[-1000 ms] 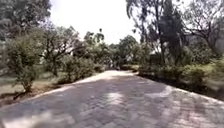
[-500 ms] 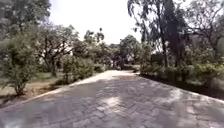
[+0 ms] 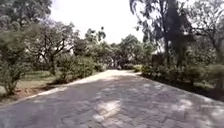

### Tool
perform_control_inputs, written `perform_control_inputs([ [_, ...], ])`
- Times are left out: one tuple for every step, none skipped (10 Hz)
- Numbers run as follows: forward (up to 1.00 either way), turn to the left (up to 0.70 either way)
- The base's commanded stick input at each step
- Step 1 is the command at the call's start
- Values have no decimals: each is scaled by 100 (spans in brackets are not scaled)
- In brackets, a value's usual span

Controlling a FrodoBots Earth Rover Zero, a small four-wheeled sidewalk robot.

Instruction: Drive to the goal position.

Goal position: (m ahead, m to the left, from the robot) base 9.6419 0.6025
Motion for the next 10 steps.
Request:
perform_control_inputs([
  [70, 0],
  [70, 0],
  [70, 0],
  [70, 0],
  [70, 0],
  [70, 0],
  [70, 0],
  [70, 0],
  [70, 0],
  [70, 0],
])
